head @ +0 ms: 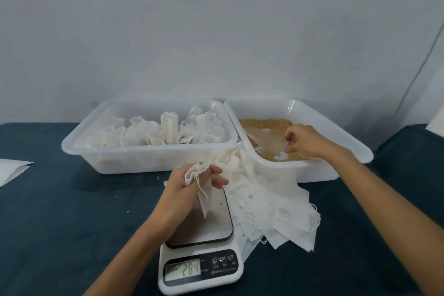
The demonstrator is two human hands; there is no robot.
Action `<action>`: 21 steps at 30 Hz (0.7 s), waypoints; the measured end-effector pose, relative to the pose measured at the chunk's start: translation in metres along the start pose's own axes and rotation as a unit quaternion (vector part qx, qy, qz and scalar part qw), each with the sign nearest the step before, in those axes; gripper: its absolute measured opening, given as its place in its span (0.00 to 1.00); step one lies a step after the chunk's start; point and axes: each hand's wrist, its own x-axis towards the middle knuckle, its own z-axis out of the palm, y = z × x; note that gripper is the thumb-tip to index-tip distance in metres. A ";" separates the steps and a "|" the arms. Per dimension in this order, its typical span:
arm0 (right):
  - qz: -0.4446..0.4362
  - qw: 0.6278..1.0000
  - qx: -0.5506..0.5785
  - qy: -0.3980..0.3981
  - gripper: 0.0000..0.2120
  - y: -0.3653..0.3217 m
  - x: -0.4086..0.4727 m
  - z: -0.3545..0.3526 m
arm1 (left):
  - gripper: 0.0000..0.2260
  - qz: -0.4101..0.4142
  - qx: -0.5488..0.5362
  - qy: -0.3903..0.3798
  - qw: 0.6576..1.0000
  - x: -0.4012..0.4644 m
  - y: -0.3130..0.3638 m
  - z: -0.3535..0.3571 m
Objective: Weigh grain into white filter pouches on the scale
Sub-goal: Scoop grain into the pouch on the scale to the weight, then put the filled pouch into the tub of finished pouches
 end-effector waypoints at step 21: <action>-0.212 0.913 0.229 0.263 0.06 -0.095 -0.054 0.052 | 0.14 0.010 -0.014 0.383 0.924 0.103 0.081 -0.149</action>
